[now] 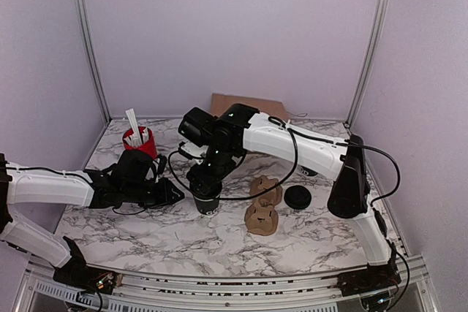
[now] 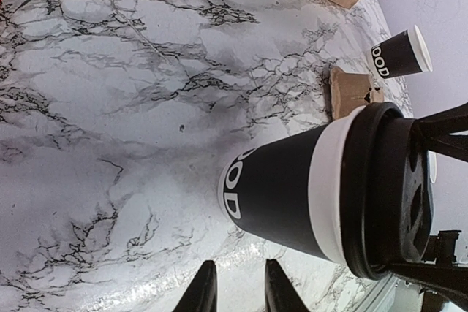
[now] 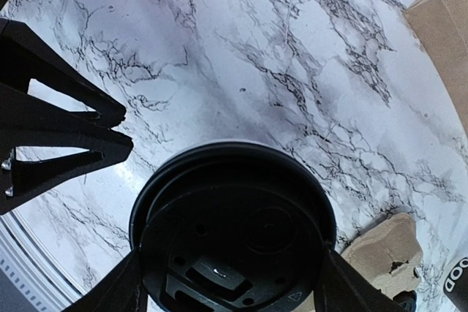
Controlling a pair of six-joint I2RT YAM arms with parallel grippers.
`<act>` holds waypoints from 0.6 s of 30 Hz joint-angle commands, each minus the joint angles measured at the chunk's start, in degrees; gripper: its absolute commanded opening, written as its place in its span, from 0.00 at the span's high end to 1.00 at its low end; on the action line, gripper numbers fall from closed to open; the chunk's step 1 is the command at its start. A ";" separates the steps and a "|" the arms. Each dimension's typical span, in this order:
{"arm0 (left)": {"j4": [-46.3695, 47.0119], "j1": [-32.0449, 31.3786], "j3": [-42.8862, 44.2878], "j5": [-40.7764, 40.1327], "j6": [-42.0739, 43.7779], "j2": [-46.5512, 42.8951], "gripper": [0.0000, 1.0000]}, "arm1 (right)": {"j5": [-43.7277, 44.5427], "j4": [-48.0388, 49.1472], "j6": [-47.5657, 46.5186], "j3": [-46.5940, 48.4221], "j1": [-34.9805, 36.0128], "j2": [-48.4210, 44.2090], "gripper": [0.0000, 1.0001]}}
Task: Pack the takeout coffee
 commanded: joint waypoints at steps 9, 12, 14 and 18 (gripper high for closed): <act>1.64 0.00 0.86 0.81 0.49 0.35 0.78 | -0.57 1.46 0.69 0.65 -0.33 1.52 0.26; 0.99 0.00 1.09 0.54 0.74 -0.12 0.77 | -0.56 1.42 0.91 0.85 -0.32 1.57 0.23; 0.28 0.00 1.35 0.06 0.97 -0.60 0.77 | -0.46 1.41 1.04 1.06 -0.37 1.44 0.22; -1.28 0.00 1.95 -0.93 1.35 -1.60 0.76 | -0.32 1.60 1.34 1.43 -0.40 1.22 0.18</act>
